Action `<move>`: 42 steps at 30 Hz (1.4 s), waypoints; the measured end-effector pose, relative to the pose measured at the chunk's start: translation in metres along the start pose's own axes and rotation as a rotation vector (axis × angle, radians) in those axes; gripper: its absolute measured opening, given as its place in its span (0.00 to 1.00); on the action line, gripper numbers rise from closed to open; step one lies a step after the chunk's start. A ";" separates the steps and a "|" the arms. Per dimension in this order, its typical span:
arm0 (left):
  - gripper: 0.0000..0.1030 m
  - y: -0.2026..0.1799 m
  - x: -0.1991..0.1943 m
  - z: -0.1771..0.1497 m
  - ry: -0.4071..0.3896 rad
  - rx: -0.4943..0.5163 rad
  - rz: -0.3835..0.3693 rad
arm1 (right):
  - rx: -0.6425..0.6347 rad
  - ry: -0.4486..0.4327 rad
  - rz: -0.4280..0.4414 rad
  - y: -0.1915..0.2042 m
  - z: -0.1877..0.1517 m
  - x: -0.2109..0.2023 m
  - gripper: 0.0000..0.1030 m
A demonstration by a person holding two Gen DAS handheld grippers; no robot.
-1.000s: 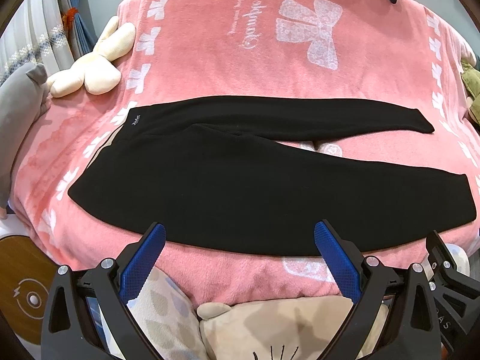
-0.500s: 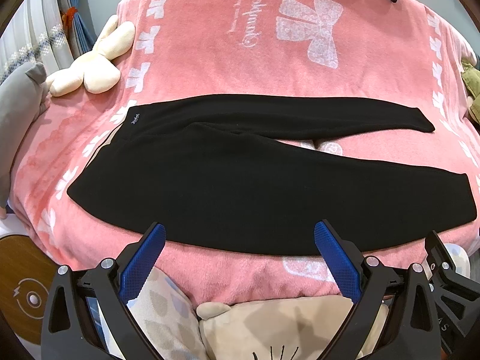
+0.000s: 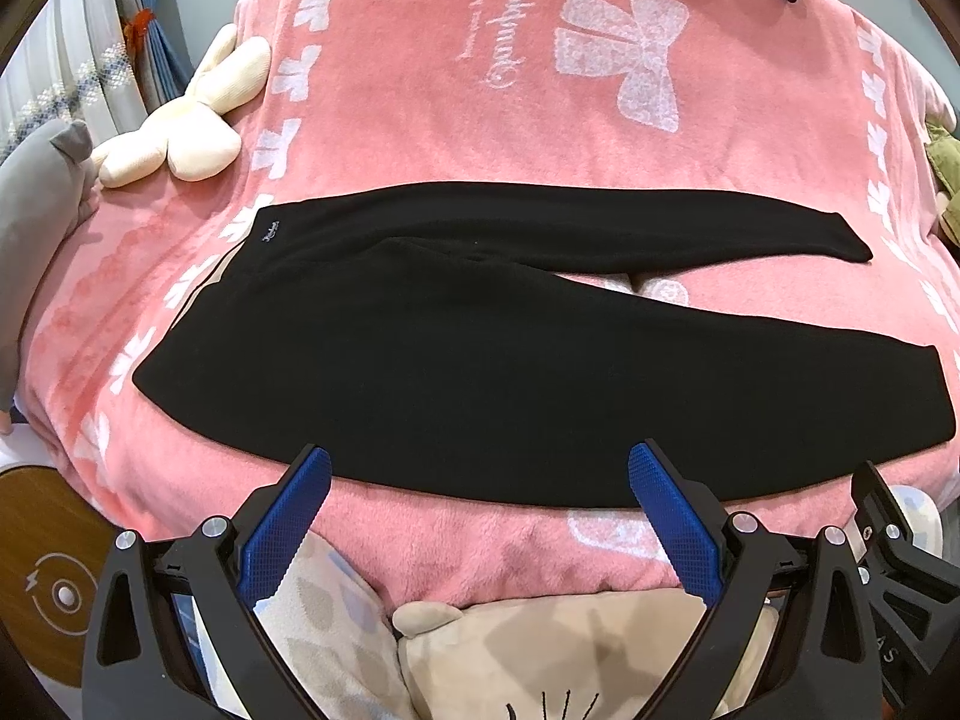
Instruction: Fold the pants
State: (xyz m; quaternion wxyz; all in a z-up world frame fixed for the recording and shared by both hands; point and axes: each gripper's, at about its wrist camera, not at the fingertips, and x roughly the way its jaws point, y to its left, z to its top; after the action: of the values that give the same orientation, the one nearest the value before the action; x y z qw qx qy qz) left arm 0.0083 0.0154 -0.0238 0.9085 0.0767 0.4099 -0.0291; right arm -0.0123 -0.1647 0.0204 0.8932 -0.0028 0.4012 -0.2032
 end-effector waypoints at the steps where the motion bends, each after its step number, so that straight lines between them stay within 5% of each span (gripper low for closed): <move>1: 0.94 0.000 0.000 0.000 0.001 0.000 -0.001 | -0.001 0.001 0.000 0.000 0.000 0.000 0.96; 31: 0.94 -0.002 0.015 0.001 0.032 -0.003 0.004 | -0.020 0.029 0.001 0.004 -0.002 0.017 0.96; 37: 0.95 0.008 0.037 0.012 0.057 -0.010 -0.045 | -0.016 0.064 0.135 -0.021 0.021 0.052 0.96; 42: 0.95 0.055 0.076 0.045 0.063 -0.132 -0.157 | 0.104 0.075 0.251 -0.089 0.075 0.110 0.96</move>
State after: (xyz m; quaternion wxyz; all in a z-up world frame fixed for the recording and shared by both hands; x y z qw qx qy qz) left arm 0.0982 0.0629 -0.0446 0.8932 -0.0149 0.4439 -0.0705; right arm 0.0751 -0.2989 0.0073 0.8949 0.1011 0.4205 -0.1104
